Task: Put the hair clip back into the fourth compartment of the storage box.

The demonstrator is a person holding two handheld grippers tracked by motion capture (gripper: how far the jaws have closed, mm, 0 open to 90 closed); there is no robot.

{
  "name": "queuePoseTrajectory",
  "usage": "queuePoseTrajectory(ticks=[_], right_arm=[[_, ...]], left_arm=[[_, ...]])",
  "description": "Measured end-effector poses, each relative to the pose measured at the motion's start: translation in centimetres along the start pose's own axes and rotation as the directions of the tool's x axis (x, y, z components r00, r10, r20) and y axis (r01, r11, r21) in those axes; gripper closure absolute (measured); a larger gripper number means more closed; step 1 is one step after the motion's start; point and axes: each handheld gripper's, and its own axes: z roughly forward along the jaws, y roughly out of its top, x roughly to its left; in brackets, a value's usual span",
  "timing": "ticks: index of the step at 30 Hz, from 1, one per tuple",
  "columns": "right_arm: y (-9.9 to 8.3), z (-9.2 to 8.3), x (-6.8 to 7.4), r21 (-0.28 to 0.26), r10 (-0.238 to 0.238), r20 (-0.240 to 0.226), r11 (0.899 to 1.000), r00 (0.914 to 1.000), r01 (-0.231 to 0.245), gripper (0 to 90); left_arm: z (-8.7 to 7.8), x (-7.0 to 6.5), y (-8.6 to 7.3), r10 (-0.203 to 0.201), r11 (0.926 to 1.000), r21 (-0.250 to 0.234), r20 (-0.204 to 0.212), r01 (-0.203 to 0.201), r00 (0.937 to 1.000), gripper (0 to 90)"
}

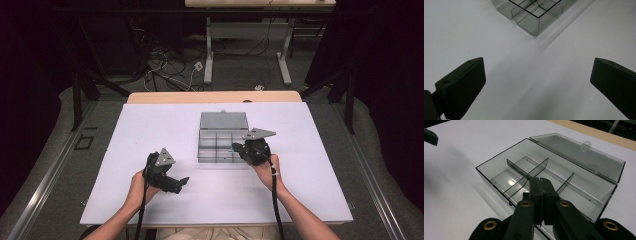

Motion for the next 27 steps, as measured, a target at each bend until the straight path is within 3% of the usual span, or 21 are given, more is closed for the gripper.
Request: queuePoseTrajectory(ticks=[12,27], right_arm=[[0.3,1.0,-0.1,0.000,0.005,0.007,1.000,1.0000,-0.005,89.3],[1.0,2.1,0.4,-0.015,0.006,0.004,1.000,1.0000,-0.006,89.3]], left_arm=[[0.0,-0.1,0.1,0.002,0.9999,0.015,0.016,-0.002,0.9999,0.0],[0.0,-0.1,0.0,0.005,1.0000,0.000,-0.001,-0.005,1.0000,0.0]])
